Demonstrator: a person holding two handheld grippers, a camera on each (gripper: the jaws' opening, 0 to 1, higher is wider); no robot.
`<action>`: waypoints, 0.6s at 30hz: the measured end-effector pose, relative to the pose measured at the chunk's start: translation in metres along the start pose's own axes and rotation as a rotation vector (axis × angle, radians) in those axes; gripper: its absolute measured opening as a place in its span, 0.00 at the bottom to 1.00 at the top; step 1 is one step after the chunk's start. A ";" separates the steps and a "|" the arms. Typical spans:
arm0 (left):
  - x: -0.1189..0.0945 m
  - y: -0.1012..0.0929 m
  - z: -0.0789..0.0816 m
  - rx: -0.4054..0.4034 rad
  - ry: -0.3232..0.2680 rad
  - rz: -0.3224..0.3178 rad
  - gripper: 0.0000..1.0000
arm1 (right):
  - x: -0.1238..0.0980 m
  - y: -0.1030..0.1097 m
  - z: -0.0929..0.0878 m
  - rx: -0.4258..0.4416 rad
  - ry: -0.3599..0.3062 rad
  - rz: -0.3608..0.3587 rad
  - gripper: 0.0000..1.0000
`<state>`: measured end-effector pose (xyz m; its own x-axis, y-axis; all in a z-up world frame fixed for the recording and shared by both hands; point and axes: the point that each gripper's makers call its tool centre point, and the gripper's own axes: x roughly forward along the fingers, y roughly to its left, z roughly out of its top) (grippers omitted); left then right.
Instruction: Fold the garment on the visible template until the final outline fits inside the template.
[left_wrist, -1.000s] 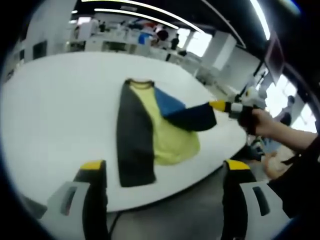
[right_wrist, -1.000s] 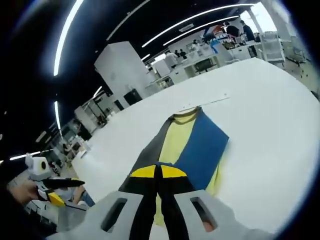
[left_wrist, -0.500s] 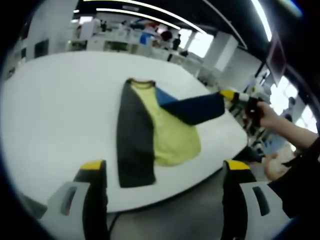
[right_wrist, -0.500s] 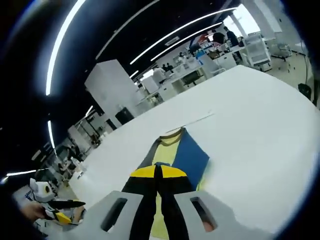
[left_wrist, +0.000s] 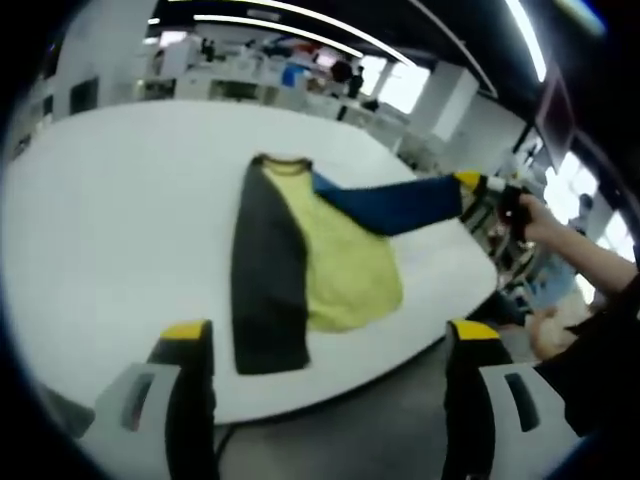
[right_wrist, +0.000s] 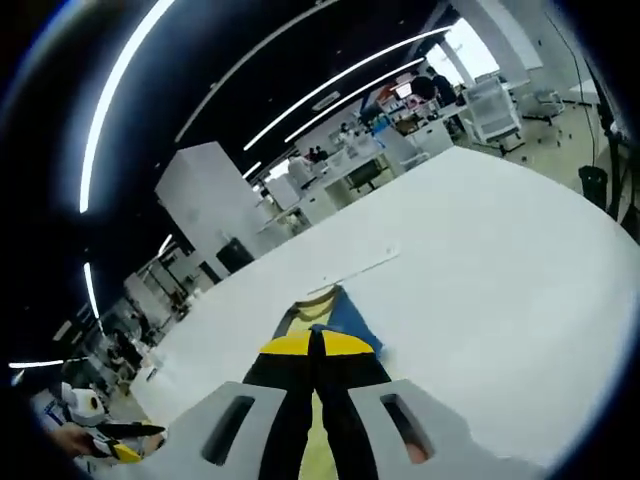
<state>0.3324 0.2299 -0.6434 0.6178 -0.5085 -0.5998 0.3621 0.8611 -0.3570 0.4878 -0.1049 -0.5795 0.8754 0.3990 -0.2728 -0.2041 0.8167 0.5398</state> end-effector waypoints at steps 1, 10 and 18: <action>0.000 0.000 0.000 0.000 0.000 0.000 0.92 | -0.001 -0.002 0.002 0.006 -0.005 -0.002 0.01; 0.006 -0.002 0.000 0.004 0.010 0.002 0.92 | -0.011 -0.027 0.030 0.027 -0.060 -0.043 0.01; 0.004 -0.002 -0.004 0.000 0.020 0.011 0.92 | -0.027 -0.047 0.050 0.029 -0.102 -0.111 0.01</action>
<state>0.3315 0.2263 -0.6474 0.6076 -0.4988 -0.6181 0.3553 0.8667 -0.3502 0.4956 -0.1752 -0.5573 0.9322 0.2615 -0.2501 -0.0925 0.8404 0.5339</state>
